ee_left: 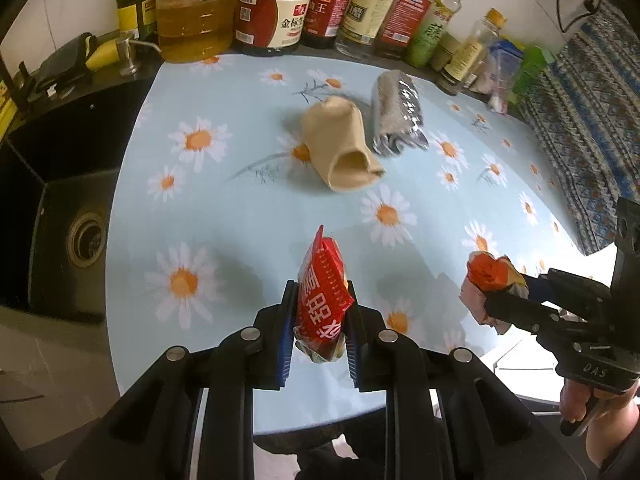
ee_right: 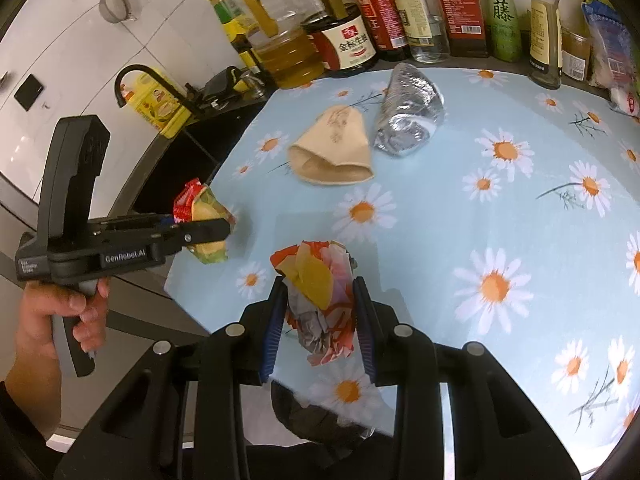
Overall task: Collect trash
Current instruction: 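Grasp the red snack wrapper with the left tool while the right tool grasps the orange-red wrapper, then carry both wrappers down over the black trash bin with both tools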
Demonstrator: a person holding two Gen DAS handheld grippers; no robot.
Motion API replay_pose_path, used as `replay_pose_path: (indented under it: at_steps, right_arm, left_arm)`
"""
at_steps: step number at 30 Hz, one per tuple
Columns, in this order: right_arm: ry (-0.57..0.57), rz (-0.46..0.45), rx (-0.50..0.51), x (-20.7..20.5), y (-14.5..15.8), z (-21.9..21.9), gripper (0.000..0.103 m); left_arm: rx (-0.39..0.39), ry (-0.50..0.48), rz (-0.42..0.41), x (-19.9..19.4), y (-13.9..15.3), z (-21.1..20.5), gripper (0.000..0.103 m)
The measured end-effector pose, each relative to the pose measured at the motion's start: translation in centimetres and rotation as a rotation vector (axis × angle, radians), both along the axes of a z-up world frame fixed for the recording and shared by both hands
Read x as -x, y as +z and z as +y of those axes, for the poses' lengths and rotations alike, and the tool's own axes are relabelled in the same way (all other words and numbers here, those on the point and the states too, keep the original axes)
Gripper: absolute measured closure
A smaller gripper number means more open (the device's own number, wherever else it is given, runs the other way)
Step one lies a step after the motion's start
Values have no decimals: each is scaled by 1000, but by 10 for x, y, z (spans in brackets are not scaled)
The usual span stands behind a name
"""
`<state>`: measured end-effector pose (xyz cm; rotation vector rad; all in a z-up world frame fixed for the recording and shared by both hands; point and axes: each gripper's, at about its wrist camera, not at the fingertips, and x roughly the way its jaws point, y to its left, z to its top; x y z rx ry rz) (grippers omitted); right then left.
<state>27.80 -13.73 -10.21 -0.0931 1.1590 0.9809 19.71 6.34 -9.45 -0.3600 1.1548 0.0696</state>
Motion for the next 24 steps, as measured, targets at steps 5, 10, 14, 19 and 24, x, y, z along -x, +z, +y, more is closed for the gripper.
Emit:
replay_pose_path:
  at_steps: [5, 10, 14, 19, 24]
  right_arm:
    - [1, -4, 0, 23, 2, -2, 69]
    - [1, 0, 4, 48, 1, -5, 68]
    - [0, 5, 8, 67, -1, -6, 68]
    - [-2, 18, 15, 88, -7, -8, 68]
    - [7, 44, 26, 106, -18, -5, 68]
  left_arm:
    - [19, 10, -11, 26, -2, -4, 83]
    - [34, 16, -18, 52, -4, -7, 83]
    - [51, 14, -23, 72, -6, -13, 83]
    - [68, 4, -11, 96, -15, -24, 83]
    - [83, 0, 10, 115, -25, -28, 83]
